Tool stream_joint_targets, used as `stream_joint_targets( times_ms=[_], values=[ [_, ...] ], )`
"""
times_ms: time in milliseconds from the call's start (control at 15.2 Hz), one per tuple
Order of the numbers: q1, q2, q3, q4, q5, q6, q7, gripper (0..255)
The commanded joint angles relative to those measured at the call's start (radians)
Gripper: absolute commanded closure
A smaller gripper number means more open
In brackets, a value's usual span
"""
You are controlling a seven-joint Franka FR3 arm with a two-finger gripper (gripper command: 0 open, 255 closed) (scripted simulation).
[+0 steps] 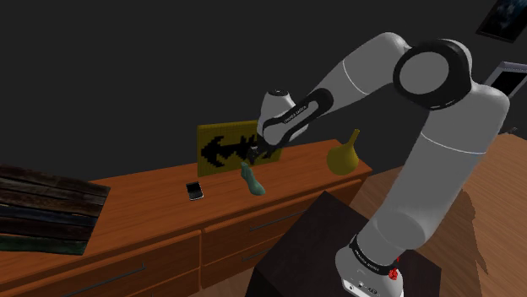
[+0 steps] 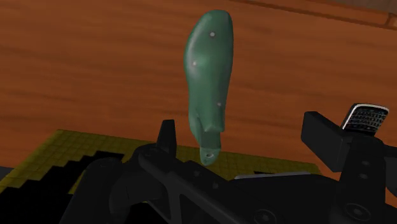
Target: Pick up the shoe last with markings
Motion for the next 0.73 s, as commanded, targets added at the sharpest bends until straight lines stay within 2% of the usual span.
stream_joint_targets(
  times_ms=[0,462,660],
  values=[
    [0.002,0.089,-0.010,0.057,-0.018,0.036,0.031,0],
    [0.019,0.371,-0.054,0.259,-0.043,0.127,0.111,0],
    [0.022,0.407,-0.059,0.275,-0.045,0.148,0.117,0]
  ],
)
